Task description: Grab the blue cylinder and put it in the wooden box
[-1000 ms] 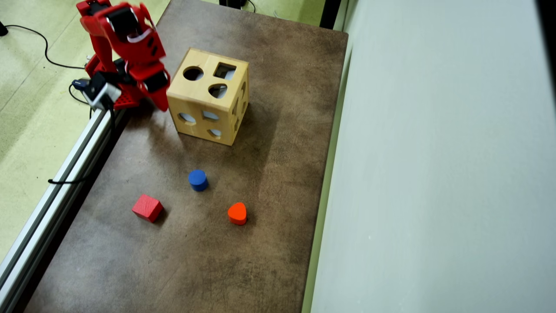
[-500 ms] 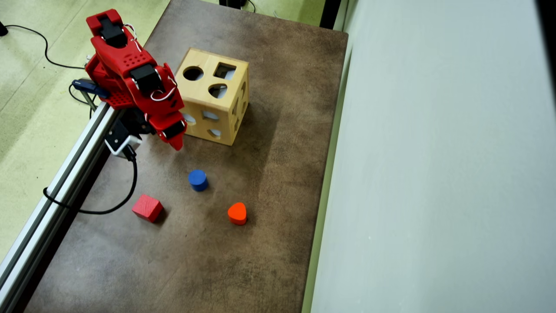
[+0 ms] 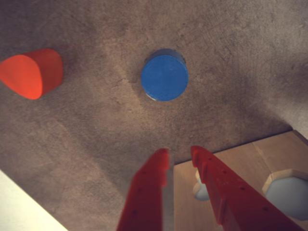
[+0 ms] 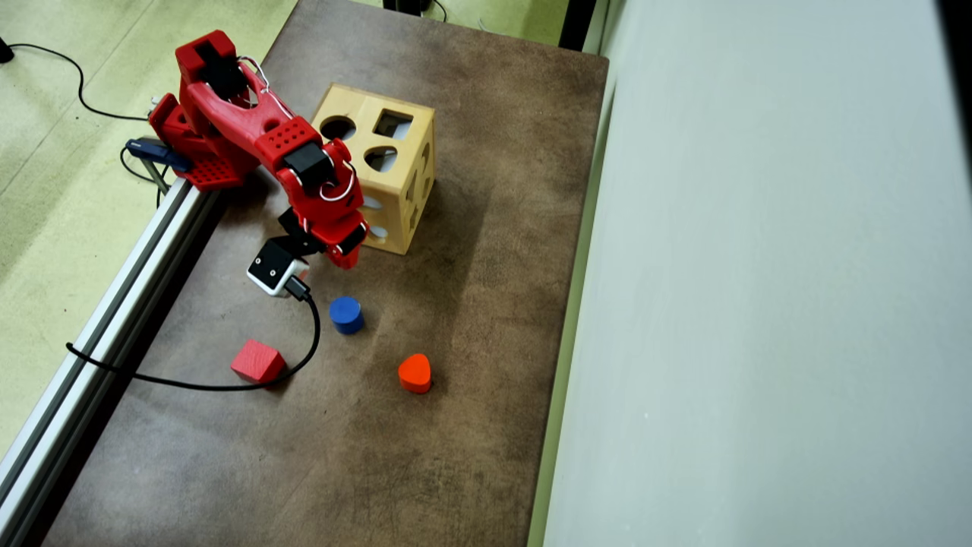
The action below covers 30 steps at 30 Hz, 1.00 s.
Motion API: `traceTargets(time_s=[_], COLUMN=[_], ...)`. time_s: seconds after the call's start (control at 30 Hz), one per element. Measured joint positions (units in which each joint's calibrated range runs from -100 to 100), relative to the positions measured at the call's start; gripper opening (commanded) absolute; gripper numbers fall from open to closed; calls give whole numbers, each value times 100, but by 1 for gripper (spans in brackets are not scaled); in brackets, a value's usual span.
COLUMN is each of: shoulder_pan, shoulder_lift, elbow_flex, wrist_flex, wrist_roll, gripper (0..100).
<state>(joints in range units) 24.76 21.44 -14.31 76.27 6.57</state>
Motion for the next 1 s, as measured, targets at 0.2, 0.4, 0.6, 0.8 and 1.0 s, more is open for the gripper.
traceTargets(time_s=[0.2,0.4,0.6,0.8,1.0], shoulder_pan=[115,553,611,625,611], shoulder_lift=[0,508,576,576,593], elbow_flex=[0,0,0,0,0], wrist_flex=[-161,-282,-323,-323,-323], wrist_roll=[0,20,78,78,78], gripper=[13,18,26,28,28])
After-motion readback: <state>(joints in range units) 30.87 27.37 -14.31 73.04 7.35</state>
